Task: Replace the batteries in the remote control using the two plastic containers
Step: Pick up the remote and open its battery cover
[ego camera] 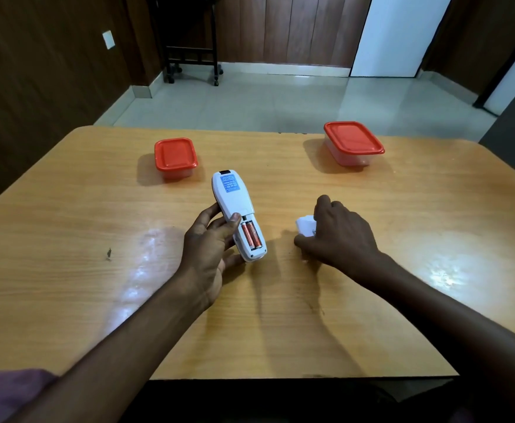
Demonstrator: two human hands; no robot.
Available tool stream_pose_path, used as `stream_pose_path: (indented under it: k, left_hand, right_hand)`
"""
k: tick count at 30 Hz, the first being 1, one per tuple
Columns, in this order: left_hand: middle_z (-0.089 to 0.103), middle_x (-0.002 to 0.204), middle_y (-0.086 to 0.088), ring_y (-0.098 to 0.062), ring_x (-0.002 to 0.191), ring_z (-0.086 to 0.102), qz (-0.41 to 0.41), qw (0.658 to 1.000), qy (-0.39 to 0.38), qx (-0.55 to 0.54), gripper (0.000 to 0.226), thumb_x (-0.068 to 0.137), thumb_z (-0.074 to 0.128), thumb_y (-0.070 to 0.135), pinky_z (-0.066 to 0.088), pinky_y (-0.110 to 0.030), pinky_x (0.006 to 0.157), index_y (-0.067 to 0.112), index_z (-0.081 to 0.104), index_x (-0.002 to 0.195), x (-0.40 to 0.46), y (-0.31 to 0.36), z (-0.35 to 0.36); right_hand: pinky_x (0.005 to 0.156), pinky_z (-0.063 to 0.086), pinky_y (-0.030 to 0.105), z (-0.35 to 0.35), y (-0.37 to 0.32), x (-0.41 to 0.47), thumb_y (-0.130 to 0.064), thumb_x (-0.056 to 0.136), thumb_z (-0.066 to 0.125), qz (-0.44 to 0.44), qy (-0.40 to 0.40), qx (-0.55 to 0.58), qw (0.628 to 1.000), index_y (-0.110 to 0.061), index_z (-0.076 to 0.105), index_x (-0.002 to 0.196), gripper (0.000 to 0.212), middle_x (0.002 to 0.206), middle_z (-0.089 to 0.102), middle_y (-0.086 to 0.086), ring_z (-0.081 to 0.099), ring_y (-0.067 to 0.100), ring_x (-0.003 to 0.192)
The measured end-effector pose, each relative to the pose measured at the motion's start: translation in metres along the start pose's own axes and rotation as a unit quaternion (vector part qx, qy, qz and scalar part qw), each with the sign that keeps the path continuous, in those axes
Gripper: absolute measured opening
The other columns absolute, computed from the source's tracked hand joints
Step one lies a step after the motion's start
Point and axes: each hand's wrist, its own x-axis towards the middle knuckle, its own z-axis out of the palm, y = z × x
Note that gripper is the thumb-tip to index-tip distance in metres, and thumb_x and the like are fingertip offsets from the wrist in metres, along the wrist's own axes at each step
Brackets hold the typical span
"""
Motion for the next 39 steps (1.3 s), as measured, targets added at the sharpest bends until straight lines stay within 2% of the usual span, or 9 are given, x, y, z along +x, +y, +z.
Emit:
stream_pose_path:
  k: [6, 8, 11, 14, 17, 25, 31, 35, 39]
  left_hand:
    - [0.076, 0.107, 0.001, -0.023, 0.096, 0.072, -0.005, 1.0, -0.007, 0.012, 0.044, 0.094, 0.066, 0.009, 0.06, -0.045, 0.072, 0.024, 0.058, 0.134, -0.001, -0.001, 0.0]
    - [0.076, 0.11, -0.001, -0.025, 0.098, 0.072, -0.005, 1.0, -0.008, 0.016, 0.044, 0.093, 0.067, 0.009, 0.061, -0.047, 0.073, 0.024, 0.058, 0.134, -0.001, 0.0, 0.0]
    - [0.076, 0.114, -0.005, -0.026, 0.102, 0.073, -0.005, 1.0, -0.012, 0.023, 0.044, 0.093, 0.067, 0.008, 0.062, -0.049, 0.073, 0.024, 0.058, 0.134, -0.002, 0.0, 0.001]
    - [0.077, 0.112, -0.006, -0.025, 0.095, 0.075, -0.004, 0.999, -0.021, 0.042, 0.043, 0.093, 0.067, 0.009, 0.063, -0.047, 0.069, 0.026, 0.059, 0.132, -0.003, 0.001, 0.001]
    - [0.078, 0.109, -0.006, -0.026, 0.09, 0.076, 0.0, 0.997, -0.042, 0.063, 0.041, 0.093, 0.065, 0.008, 0.062, -0.049, 0.07, 0.028, 0.061, 0.128, -0.006, 0.0, 0.002]
    - [0.078, 0.11, -0.004, -0.031, 0.103, 0.074, 0.022, 0.992, -0.066, 0.108, 0.037, 0.096, 0.064, 0.012, 0.062, -0.056, 0.077, 0.027, 0.062, 0.129, -0.012, -0.002, 0.004]
    - [0.079, 0.108, 0.002, -0.025, 0.097, 0.076, 0.046, 0.988, -0.064, 0.132, 0.037, 0.096, 0.066, 0.014, 0.063, -0.044, 0.069, 0.026, 0.061, 0.13, -0.014, -0.002, 0.004]
    - [0.078, 0.11, -0.001, -0.024, 0.095, 0.076, 0.043, 0.99, -0.072, 0.111, 0.036, 0.096, 0.065, 0.013, 0.06, -0.038, 0.061, 0.024, 0.061, 0.13, -0.015, -0.001, 0.004]
    - [0.078, 0.108, -0.002, -0.022, 0.09, 0.076, 0.043, 0.99, -0.073, 0.112, 0.037, 0.096, 0.066, 0.012, 0.06, -0.04, 0.063, 0.023, 0.06, 0.13, -0.015, -0.003, 0.006]
  right_hand:
    - [0.049, 0.02, 0.028, -0.002, 0.004, 0.008, -0.047, 0.095, 0.053, -0.016, 0.033, -0.116, 0.993, -0.016, 0.046, 0.076, 0.037, 0.085, 0.047, 0.0, 0.048, 0.026, 0.069]
    - [0.049, 0.023, 0.027, -0.003, -0.001, 0.005, -0.046, 0.093, 0.055, -0.042, 0.049, -0.11, 0.992, -0.017, 0.05, 0.069, 0.038, 0.085, 0.051, 0.0, 0.05, 0.025, 0.068]
    - [0.06, 0.043, 0.03, -0.003, -0.01, -0.007, -0.043, 0.087, 0.065, -0.13, 0.053, 0.023, 0.99, -0.022, 0.07, 0.086, 0.022, 0.088, 0.063, -0.007, 0.061, 0.017, 0.077]
    - [0.063, 0.054, 0.036, -0.001, -0.02, -0.019, -0.036, 0.085, 0.069, -0.233, 0.033, 0.176, 0.956, -0.025, 0.072, 0.097, 0.016, 0.088, 0.063, -0.012, 0.06, 0.008, 0.065]
    - [0.06, 0.054, 0.039, 0.004, -0.026, -0.026, -0.035, 0.089, 0.065, -0.287, 0.027, 0.197, 0.937, -0.024, 0.067, 0.101, 0.017, 0.092, 0.059, -0.012, 0.061, 0.01, 0.059]
    - [0.062, 0.055, 0.045, 0.011, -0.024, -0.023, -0.031, 0.092, 0.059, -0.286, 0.034, 0.207, 0.935, -0.021, 0.059, 0.107, 0.019, 0.095, 0.054, -0.011, 0.053, 0.006, 0.066]
    - [0.061, 0.054, 0.045, 0.008, -0.026, -0.022, -0.034, 0.087, 0.058, -0.279, 0.007, 0.235, 0.931, -0.024, 0.058, 0.101, 0.018, 0.087, 0.059, -0.01, 0.059, 0.009, 0.07]
    - [0.057, 0.052, 0.046, 0.005, -0.033, -0.025, -0.029, 0.083, 0.06, -0.286, 0.015, 0.235, 0.929, -0.016, 0.055, 0.097, 0.019, 0.078, 0.059, -0.007, 0.056, 0.016, 0.064]
    - [0.058, 0.05, 0.048, 0.002, -0.035, -0.024, -0.023, 0.082, 0.066, -0.269, 0.008, 0.25, 0.93, -0.014, 0.047, 0.091, 0.023, 0.074, 0.055, -0.007, 0.055, 0.018, 0.064]
